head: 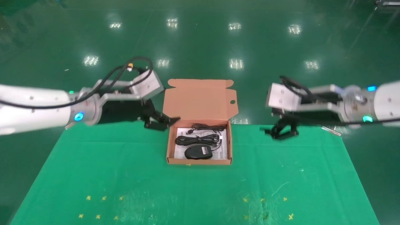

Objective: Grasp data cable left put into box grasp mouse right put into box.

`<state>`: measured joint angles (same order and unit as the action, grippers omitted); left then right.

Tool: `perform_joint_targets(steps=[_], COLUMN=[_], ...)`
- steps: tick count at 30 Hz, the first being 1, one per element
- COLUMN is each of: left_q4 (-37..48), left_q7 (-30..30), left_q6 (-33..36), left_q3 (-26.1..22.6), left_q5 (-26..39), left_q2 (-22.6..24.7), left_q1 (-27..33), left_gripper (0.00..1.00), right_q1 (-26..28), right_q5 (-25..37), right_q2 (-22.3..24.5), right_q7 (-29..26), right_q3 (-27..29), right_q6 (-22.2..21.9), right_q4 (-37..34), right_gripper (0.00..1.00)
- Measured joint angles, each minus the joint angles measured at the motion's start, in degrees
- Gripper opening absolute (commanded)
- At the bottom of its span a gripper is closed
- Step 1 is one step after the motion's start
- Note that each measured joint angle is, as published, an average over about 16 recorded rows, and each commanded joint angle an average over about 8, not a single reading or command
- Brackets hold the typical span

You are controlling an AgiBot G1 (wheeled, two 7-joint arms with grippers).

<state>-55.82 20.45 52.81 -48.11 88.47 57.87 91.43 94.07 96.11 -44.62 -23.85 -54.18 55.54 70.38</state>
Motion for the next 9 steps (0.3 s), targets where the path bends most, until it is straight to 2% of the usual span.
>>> perform_joint_targets(steps=[9], left_q4=[-2.3], left_q7=[-1.3], left_q6=[4.3], left_q3=[4.2], left_q5=[-6.1], left_q2=[-3.0], left_q1=[-3.9], left_gripper=[1.0], right_q1=[-4.2], right_q5=[-7.0], right_q2=[1.2], right_q7=[1.7], right_q3=[4.9], right_q6=[3.9], right_q4=[0.4], right_gripper=[1.0])
